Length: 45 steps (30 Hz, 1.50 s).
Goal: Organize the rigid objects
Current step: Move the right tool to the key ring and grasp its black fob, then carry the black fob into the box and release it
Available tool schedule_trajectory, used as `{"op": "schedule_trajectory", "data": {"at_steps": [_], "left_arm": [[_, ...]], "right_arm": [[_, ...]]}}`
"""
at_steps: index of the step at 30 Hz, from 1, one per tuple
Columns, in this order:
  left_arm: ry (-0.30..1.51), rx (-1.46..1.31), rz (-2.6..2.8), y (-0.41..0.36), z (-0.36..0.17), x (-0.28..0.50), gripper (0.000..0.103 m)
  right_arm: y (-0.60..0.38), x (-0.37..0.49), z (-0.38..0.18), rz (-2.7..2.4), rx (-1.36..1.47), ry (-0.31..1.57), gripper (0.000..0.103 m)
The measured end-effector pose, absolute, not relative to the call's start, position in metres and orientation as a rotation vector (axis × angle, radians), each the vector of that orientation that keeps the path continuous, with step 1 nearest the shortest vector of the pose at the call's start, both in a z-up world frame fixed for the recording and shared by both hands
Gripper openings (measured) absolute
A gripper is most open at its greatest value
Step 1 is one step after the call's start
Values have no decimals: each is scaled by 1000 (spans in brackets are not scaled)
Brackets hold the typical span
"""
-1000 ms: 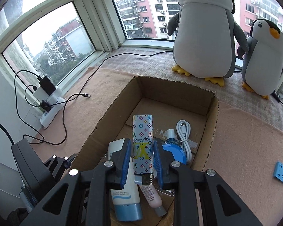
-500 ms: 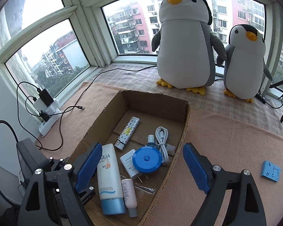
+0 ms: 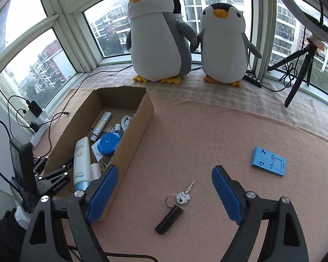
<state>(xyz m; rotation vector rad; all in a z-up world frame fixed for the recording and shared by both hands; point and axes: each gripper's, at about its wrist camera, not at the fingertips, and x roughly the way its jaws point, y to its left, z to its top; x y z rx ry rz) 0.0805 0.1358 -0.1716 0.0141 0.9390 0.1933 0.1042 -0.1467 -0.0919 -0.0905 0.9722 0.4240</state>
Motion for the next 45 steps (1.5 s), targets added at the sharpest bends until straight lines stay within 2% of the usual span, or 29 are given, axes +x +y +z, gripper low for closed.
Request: {"op": "schedule_trajectory", "data": {"at_steps": [3,8,11,25,33,45], "left_arm": [[939,13,194,136,-172,80,51],[939,13,194,136,-172,80,51],[939,12,194,136,-172,81,51],[939,12,194,136,-172,81,51],[939,12,194,136,-172,81,51],[939,12,195,136,-171,81,51]], "right_arm": [[-153,104,-104,421,-84,1022,70],[-156,98,-123,419,-71,1094,59],[-155,92,-136,411,-75,1132,47],[-144,89,-169,381,-100,1213,31],[-147,90,-174,372,-127,1225,17],[-160,85,-160,352,-103,1168,15]]}}
